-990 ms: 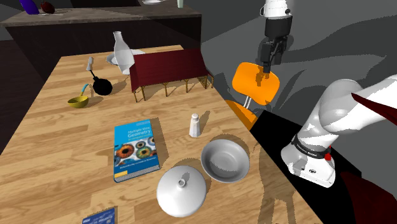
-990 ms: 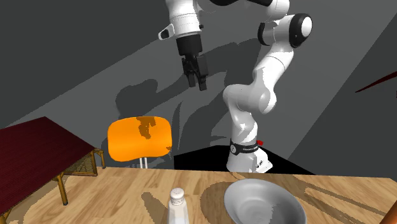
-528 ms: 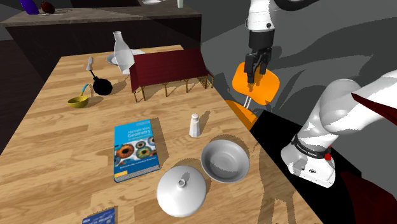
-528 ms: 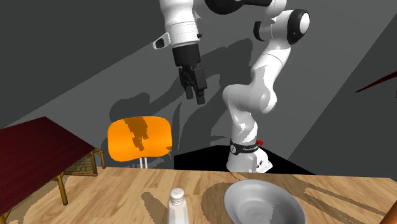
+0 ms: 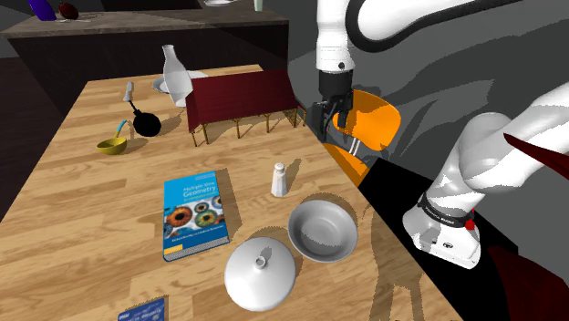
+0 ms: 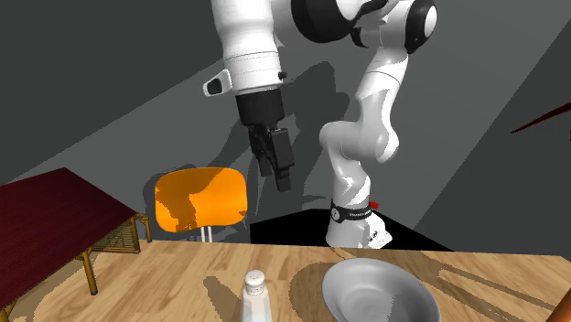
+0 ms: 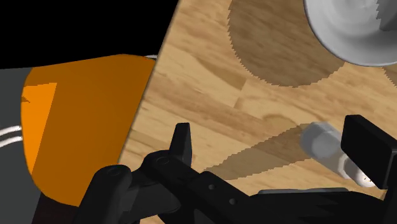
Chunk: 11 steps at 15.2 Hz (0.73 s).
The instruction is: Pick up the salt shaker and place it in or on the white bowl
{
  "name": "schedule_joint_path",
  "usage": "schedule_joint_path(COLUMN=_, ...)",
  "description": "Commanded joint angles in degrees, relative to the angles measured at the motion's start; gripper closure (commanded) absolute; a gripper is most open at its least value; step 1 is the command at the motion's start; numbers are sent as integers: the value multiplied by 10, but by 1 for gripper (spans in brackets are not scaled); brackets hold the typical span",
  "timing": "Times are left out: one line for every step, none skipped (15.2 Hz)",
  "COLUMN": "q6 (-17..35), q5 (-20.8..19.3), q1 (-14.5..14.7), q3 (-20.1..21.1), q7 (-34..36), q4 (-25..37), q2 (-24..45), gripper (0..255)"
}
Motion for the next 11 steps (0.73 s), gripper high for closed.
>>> schedule_joint_path(q6=31, q5=6, q1=3, q3=15, q7=14, q4=15, q2=39, gripper=0)
schedule_joint_path(q6=47, q5=8, q1=5, q3=23, q7=21, q4=22, q2=57, gripper=0)
schedule_joint_path(q6=62, q5=10, q1=7, q3=31, q7=29, q4=29, q2=76, gripper=0)
schedule_joint_path(q6=76, q5=10, q1=9, q3=38, q7=36, q4=38, q2=95, gripper=0)
schedule_joint_path(q6=90, q5=10, q1=11, q3=46, q7=44, q4=47, q2=115, gripper=0)
schedule_joint_path(q6=104, q5=9, q1=12, q3=53, q7=53, q4=56, q2=135, gripper=0)
schedule_joint_path(q6=117, q5=7, q1=14, q3=60, q7=61, q4=67, q2=155, gripper=0)
schedule_joint_path(q6=130, q5=5, q1=15, q3=66, q7=70, q4=78, q2=175, gripper=0)
schedule_joint_path(q6=142, q5=1, q1=17, q3=73, q7=79, q4=90, q2=196, gripper=0)
schedule_joint_path(q6=154, q5=-4, q1=19, q3=79, q7=88, q4=102, q2=217, gripper=0)
schedule_joint_path(q6=158, q5=-6, q1=20, q3=81, q7=92, q4=106, q2=224, gripper=0)
